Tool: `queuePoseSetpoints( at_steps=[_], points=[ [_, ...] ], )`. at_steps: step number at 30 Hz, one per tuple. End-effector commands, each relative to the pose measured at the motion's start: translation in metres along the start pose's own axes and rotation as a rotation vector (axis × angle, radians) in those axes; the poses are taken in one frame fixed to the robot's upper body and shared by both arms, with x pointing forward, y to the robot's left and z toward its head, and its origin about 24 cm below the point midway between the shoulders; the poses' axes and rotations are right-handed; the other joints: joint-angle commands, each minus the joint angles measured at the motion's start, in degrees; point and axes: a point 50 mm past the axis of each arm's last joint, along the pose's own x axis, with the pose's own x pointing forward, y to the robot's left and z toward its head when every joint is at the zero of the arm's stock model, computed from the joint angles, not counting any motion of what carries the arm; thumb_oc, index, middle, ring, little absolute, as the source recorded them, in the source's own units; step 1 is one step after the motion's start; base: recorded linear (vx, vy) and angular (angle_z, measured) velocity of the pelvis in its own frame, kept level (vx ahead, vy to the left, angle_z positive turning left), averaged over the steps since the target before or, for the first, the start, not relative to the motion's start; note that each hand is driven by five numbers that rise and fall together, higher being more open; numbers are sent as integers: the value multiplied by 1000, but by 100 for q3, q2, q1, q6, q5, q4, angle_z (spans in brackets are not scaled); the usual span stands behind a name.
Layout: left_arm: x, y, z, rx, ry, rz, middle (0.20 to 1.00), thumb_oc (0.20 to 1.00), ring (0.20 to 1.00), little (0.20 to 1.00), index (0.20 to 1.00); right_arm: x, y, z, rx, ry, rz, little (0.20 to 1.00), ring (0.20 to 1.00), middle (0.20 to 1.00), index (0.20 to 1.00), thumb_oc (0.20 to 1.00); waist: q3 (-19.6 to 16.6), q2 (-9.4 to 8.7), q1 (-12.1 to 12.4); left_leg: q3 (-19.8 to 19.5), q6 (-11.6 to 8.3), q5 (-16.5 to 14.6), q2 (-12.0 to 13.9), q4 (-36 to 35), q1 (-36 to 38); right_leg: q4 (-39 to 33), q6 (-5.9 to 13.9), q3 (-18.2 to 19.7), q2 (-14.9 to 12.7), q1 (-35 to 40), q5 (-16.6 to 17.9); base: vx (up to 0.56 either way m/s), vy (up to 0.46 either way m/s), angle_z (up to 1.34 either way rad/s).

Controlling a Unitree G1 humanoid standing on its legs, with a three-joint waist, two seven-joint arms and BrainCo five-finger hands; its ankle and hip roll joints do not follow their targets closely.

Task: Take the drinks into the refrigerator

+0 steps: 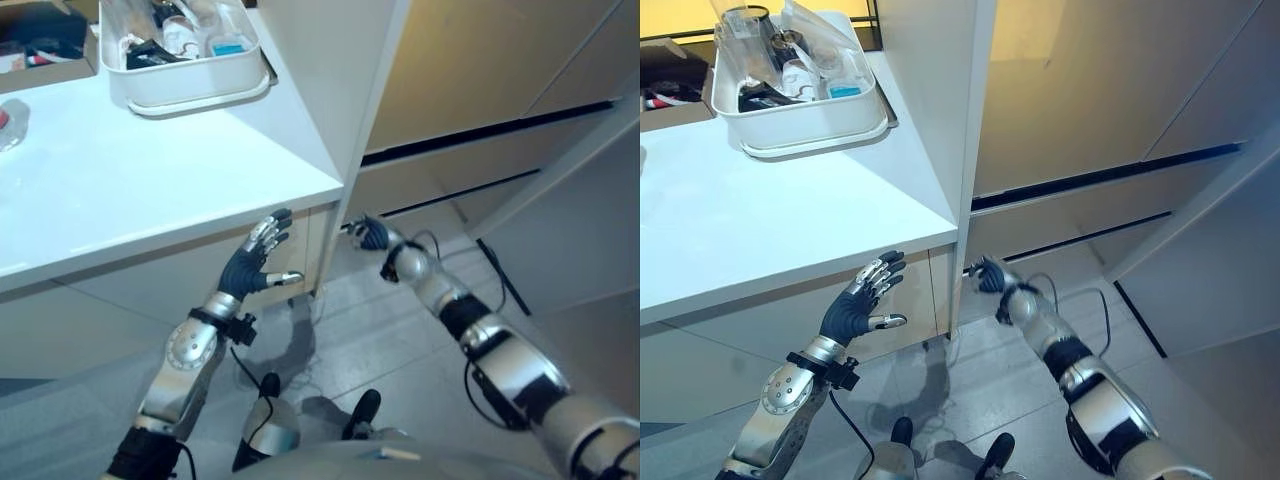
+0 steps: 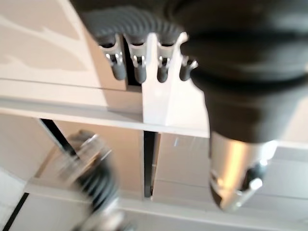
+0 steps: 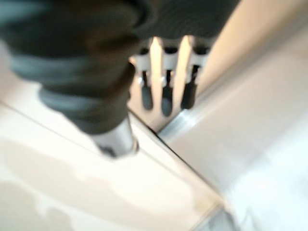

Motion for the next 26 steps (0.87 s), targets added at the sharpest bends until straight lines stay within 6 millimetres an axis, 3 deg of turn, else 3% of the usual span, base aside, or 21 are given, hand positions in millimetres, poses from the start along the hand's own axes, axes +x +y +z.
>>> queuePoseSetpoints(
  at_steps=[1, 2, 4, 5, 6, 9, 10, 11, 12, 13, 15, 18, 26],
  points=[
    [-6, -2, -7, -62, -1, 73, 1000, 1000, 1000, 1000, 1000, -13, 0, -37, 232, 123, -93, 1000, 1000, 1000, 1000, 1000, -121, -34, -180, -97, 267, -228, -318, -4, -168, 88, 575, -303, -404, 487, -176, 0, 0, 0],
    [-6, -2, -7, -62, 0, 73, 1000, 1000, 1000, 1000, 1000, -13, 0, -37, 233, 124, -92, 1000, 1000, 1000, 1000, 1000, -130, -34, -179, -99, 267, -229, -318, -4, -168, 87, 575, -306, -404, 488, -178, 0, 0, 0],
    [-11, 0, -28, -80, 87, 137, 1000, 1000, 1000, 1000, 1000, -35, 25, -79, 415, 297, -111, 1000, 1000, 1000, 1000, 1000, -133, 4, -291, -72, 260, -266, -306, -4, -100, 101, 577, -286, -393, 528, -206, 25, -3, -4],
    [-12, 0, -34, -89, 111, 139, 1000, 1000, 1000, 1000, 1000, -42, 33, -88, 431, 341, -96, 1000, 1000, 1000, 1000, 1000, -144, 11, -331, -73, 265, -245, -315, -4, -115, 99, 574, -284, -406, 512, -193, 26, 9, -4],
    [-15, 3, -50, -82, 185, 172, 1000, 1000, 1000, 1000, 1000, -59, 54, -109, 487, 454, -75, 1000, 1000, 1000, 1000, 1000, -176, 45, -425, -61, 263, -253, -318, -4, -102, 104, 574, -278, -414, 521, -208, 0, 0, 0],
    [-19, 4, -65, -92, 244, 210, 1000, 1000, 1000, 1000, 1000, -68, 62, -118, 519, 502, -73, 1000, 1000, 1000, 1000, 1000, -184, 69, -480, -40, 257, -260, -318, -4, -72, 104, 574, -253, -411, 536, -213, 16, 9, -12],
    [-24, 4, -80, -105, 320, 246, 1000, 1000, 1000, 1000, 1000, -74, 70, -123, 540, 533, -59, 1000, 1000, 1000, 1000, 1000, -197, 77, -533, -23, 253, -261, -314, -4, -63, 107, 570, -240, -411, 536, -215, 27, 10, -11],
    [-29, 6, -101, 37, 440, 249, 1000, 1000, 1000, 1000, 1000, -94, 86, -140, 590, 637, -60, 1000, 1000, 1000, 1000, 1000, -220, 119, -644, 8, 242, -279, -303, -4, -32, 113, 567, -201, -398, 542, -238, 27, 9, -8],
    [-29, 6, -101, 37, 440, 249, 1000, 1000, 1000, 1000, 1000, -94, 85, -140, 590, 637, -60, 1000, 1000, 1000, 1000, 1000, -220, 119, -643, 9, 241, -279, -303, -4, -33, 113, 567, -201, -398, 542, -238, 38, 21, -2],
    [-46, 6, -132, 26, 606, 322, 1000, 1000, 1000, 1000, 1000, -106, 99, -147, 599, 691, -36, 1000, 1000, 1000, 1000, 1000, -245, 152, -749, 56, 228, -289, -297, -4, 20, 116, 552, -165, -385, 556, -252, 26, 11, -9],
    [-52, 7, -143, 60, 680, 336, 1000, 1000, 1000, 1000, 1000, -111, 103, -150, 597, 716, -30, 1000, 1000, 1000, 1000, 1000, -267, 167, -791, 78, 224, -293, -293, -4, 27, 119, 549, -154, -378, 553, -257, 27, 10, -15],
    [-89, -1, -181, 0, 960, 437, 1000, 1000, 1000, 1000, 1000, -124, 115, -159, 562, 793, 7, 1000, 1000, 1000, 1000, 1000, -358, 220, -933, 151, 200, -321, -281, -4, 104, 120, 532, -97, -344, 588, -294, 42, 10, -10],
    [-138, -17, -206, -21, 1280, 466, 1000, 1000, 1000, 1000, 1000, -118, 121, -150, 424, 760, 84, 1000, 1000, 1000, 1000, 1000, -543, 247, -1021, 203, 158, -397, -240, -4, 272, 136, 477, -61, -290, 741, -395, 40, 0, -2]
  ],
)
